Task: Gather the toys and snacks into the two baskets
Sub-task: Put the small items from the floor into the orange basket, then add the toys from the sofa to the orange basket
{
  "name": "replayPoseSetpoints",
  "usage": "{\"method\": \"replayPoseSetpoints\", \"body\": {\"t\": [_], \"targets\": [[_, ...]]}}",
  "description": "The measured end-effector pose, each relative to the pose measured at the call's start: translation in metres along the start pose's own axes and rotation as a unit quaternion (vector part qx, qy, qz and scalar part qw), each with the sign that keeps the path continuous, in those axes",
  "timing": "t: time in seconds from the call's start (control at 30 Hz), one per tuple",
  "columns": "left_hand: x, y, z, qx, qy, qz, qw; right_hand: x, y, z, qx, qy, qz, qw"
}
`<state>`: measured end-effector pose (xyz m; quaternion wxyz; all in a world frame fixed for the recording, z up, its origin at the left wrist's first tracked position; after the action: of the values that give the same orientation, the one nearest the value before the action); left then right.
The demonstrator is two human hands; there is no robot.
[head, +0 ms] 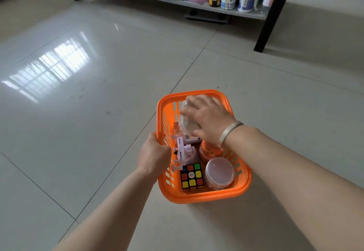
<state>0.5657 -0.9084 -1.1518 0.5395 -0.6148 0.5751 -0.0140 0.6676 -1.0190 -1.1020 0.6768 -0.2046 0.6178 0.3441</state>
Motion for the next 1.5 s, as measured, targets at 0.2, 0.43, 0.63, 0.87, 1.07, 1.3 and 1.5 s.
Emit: {"method": "replayPoseSetpoints", "body": {"t": [0.2, 0.43, 0.63, 0.87, 1.07, 1.3, 1.5], "targets": [[0.003, 0.014, -0.003, -0.056, 0.012, -0.055, 0.997, 0.048, -0.005, 0.008, 0.052, 0.106, -0.015, 0.993], [0.007, 0.013, 0.0, -0.052, 0.023, -0.084, 0.995, 0.048, -0.016, -0.01, 0.09, 0.088, -0.024, 0.992], [-0.005, -0.016, -0.022, -0.038, 0.03, -0.084, 0.995, 0.001, -0.038, -0.052, 0.197, 0.042, -0.02, 0.979], [-0.045, -0.067, -0.087, -0.059, 0.017, -0.121, 0.991, -0.109, -0.032, -0.102, 0.33, 0.005, 0.076, 0.941], [-0.114, -0.172, -0.164, -0.074, -0.013, -0.15, 0.986, -0.27, -0.032, -0.12, 0.421, -0.013, 0.118, 0.899], [-0.195, -0.351, -0.255, -0.021, -0.019, -0.157, 0.987, -0.483, -0.051, -0.104, 0.413, -0.065, 0.099, 0.903], [-0.241, -0.492, -0.338, 0.007, -0.021, -0.168, 0.986, -0.652, -0.087, -0.108, 0.41, -0.14, 0.11, 0.895]]}}
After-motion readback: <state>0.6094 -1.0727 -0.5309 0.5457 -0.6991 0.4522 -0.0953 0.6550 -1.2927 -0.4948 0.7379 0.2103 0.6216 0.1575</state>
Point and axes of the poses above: each hand's wrist, its own z-axis towards the middle knuckle, its own x-axis out of the palm, y = z × x, the point moved 7 cm from there along z, towards the middle knuckle, and after that the axes turned 11 degrees about -y, right-handed, at the moved point
